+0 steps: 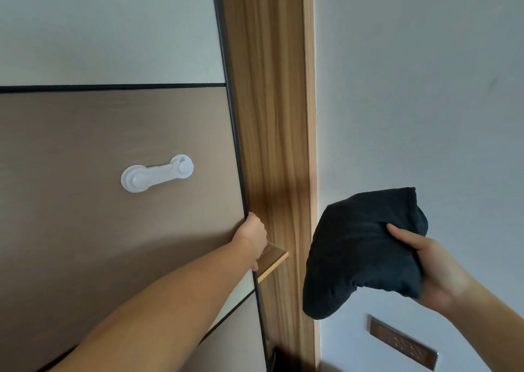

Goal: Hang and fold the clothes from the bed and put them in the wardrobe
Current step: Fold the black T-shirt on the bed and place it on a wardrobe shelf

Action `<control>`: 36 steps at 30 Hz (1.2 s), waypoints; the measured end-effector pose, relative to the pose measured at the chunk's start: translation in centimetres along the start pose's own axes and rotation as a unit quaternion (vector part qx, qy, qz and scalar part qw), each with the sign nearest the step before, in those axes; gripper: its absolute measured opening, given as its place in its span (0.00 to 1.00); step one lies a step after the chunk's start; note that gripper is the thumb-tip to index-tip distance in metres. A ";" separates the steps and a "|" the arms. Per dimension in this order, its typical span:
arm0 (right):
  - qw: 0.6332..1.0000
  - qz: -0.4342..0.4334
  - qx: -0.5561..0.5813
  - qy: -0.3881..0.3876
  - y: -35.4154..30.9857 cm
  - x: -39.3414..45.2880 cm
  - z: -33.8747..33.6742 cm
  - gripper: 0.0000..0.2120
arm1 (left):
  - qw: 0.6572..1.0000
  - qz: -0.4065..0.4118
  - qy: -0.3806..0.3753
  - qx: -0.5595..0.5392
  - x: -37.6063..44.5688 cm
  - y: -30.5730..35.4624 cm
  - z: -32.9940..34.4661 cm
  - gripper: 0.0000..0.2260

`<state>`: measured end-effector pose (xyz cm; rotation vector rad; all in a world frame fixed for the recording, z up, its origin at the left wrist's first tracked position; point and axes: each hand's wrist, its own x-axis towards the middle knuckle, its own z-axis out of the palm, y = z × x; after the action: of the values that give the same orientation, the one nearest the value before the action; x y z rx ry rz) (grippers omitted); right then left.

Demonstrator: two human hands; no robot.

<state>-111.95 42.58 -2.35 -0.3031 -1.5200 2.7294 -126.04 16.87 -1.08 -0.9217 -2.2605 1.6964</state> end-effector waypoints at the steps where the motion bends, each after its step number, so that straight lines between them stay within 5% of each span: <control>1: 1.000 0.002 -0.001 -0.005 0.3 -0.3 0.2 0.25 | 1.000 -0.002 -0.005 -0.006 -0.8 0.2 0.3 0.31; 13: 0.996 0.060 -0.006 -0.059 6.2 -4.8 5.3 0.27 | 0.997 -0.008 -0.063 -0.039 -11.3 1.7 5.1 0.30; 36: 0.987 0.086 0.001 -0.135 16.7 -16.5 19.1 0.22 | 0.998 -0.011 -0.045 -0.041 -32.3 4.1 12.4 0.29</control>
<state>-97.45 16.08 -3.88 -0.0679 -1.6202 3.0096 -104.75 -10.77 -1.78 -0.8497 -2.4045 1.6811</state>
